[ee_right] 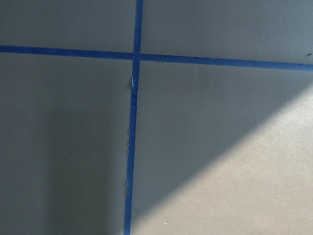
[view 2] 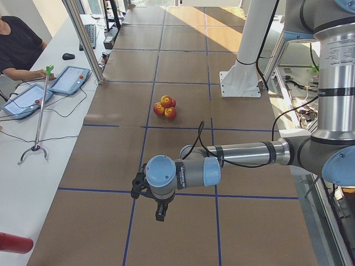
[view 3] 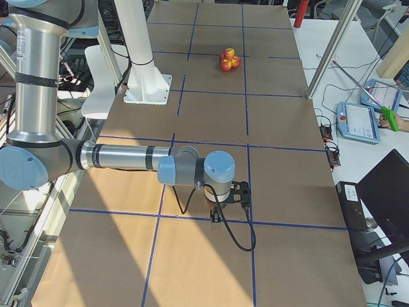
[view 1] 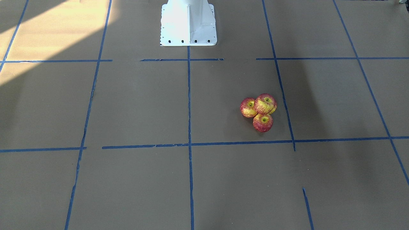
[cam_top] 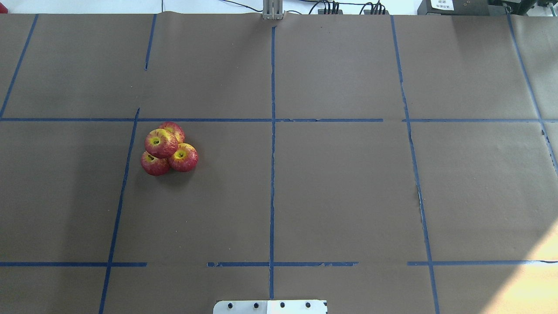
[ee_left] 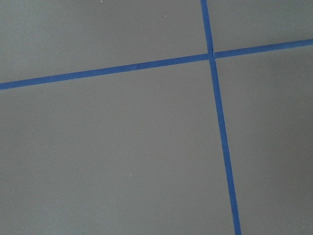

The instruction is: Stack apples

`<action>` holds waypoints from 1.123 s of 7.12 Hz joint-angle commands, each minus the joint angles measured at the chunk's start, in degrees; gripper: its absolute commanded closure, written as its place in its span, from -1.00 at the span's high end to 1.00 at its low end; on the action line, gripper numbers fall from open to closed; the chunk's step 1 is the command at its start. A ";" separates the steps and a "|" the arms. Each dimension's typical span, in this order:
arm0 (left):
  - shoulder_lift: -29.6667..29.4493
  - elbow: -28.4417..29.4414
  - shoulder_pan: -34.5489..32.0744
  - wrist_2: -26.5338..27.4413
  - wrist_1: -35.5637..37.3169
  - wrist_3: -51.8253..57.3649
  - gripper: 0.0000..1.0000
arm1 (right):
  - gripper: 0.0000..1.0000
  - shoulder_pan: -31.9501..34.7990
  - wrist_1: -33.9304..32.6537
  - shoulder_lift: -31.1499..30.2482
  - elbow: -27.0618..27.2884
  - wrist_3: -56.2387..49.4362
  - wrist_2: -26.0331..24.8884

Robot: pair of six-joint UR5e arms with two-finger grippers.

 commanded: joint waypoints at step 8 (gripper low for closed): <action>0.53 -0.26 0.01 4.28 0.31 -0.18 1.00 | 1.00 0.00 -0.02 0.00 0.00 0.00 0.00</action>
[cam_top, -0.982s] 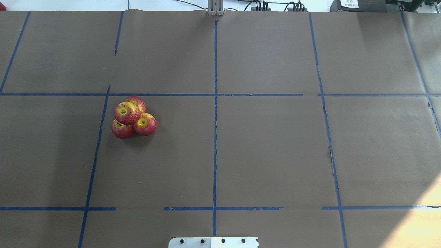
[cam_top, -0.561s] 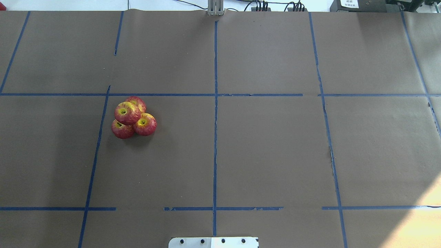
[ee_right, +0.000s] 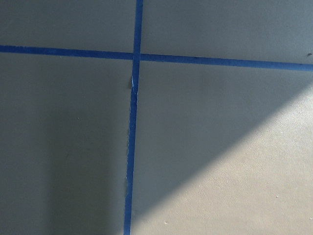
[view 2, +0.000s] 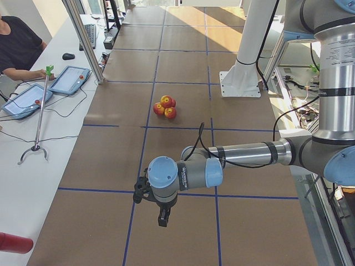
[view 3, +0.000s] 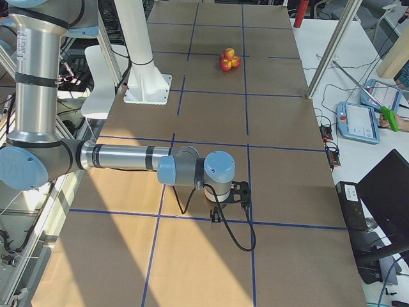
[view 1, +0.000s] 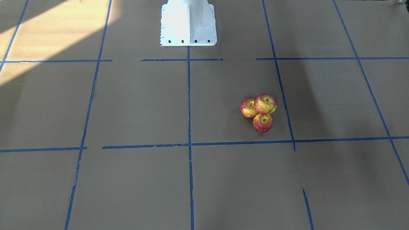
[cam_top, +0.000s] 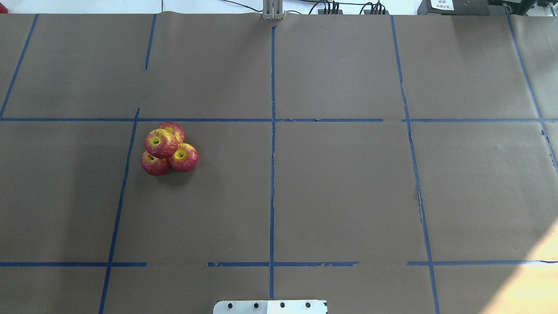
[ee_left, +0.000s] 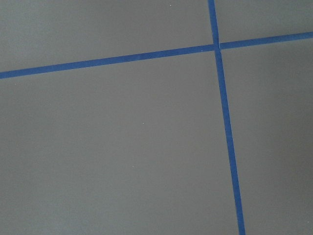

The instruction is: Stack apples

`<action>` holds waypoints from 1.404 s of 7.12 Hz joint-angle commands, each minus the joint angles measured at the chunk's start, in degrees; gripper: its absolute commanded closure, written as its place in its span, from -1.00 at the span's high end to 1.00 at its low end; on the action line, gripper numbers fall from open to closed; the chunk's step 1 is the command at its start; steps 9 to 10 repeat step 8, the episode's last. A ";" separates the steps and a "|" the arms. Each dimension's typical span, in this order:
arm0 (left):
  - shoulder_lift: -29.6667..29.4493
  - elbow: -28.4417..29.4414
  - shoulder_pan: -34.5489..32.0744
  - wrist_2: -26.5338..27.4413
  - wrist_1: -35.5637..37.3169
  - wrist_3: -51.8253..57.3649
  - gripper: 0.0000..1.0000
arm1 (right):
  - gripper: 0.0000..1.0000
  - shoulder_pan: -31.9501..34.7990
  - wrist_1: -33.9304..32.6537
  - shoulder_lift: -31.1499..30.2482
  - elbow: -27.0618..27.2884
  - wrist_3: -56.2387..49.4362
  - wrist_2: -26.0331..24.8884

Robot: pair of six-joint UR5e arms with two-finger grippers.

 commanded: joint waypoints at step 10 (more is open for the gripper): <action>-0.27 0.23 0.09 -3.09 2.60 -0.15 1.00 | 1.00 0.00 0.00 0.00 0.00 0.00 0.00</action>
